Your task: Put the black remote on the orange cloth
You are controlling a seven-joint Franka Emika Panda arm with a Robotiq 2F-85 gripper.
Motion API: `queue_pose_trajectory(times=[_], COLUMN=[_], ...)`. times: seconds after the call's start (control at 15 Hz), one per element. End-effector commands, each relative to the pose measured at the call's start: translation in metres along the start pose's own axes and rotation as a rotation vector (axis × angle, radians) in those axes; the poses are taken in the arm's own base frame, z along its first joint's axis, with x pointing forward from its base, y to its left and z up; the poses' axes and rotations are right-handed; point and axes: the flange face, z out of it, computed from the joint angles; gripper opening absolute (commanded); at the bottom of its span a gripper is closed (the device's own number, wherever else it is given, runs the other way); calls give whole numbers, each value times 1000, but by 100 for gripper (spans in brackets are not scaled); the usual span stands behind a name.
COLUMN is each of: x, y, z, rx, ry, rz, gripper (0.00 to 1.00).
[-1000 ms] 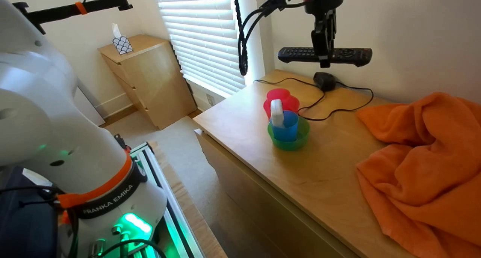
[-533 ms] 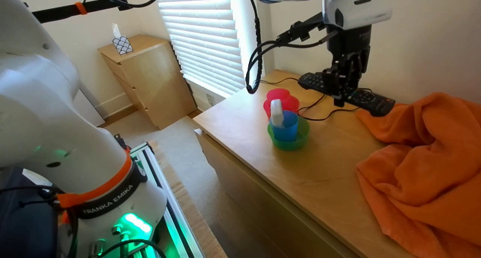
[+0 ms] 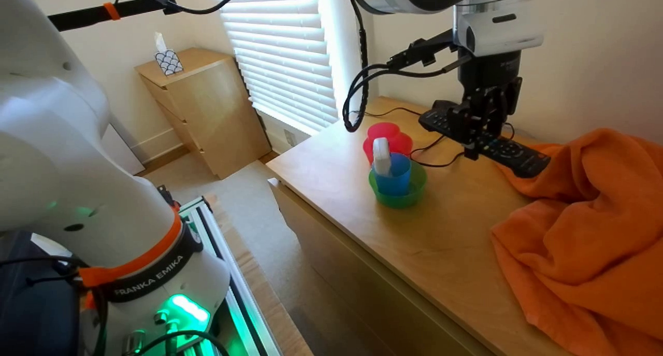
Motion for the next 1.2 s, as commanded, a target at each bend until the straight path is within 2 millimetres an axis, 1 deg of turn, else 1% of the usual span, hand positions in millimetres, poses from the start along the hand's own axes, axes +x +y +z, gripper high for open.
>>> queue_pose_trajectory(times=[0.0,0.13,0.2,0.27,0.33,0.4,0.47,0.53,0.6,0.67,0.73,0.8,0.87,1.0,1.13], x=[31,46,54,59,57,48,54,53,50,51,62,75,92,123,140], y=[-42,-63,-72,-81,-85,-86,-80,-84,-86,-85,-89,-90,-89,-81,-79], z=[3,3,-2,-1,-11,-15,-8,-10,-11,-8,-12,-15,-20,-27,-19], rx=[-14,-34,-13,5,22,24,22,27,31,39,59,63,72,76,47], ry=[56,77,63,60,63,74,83,88,90,110,140,177,218,247,263], rz=[-120,-235,-302,-359,-421,-437,-380,-404,-416,-403,-383,-400,-414,-412,-443], gripper=[30,30,30,30,30,30,55,55,30,30,30,30,30,30,30])
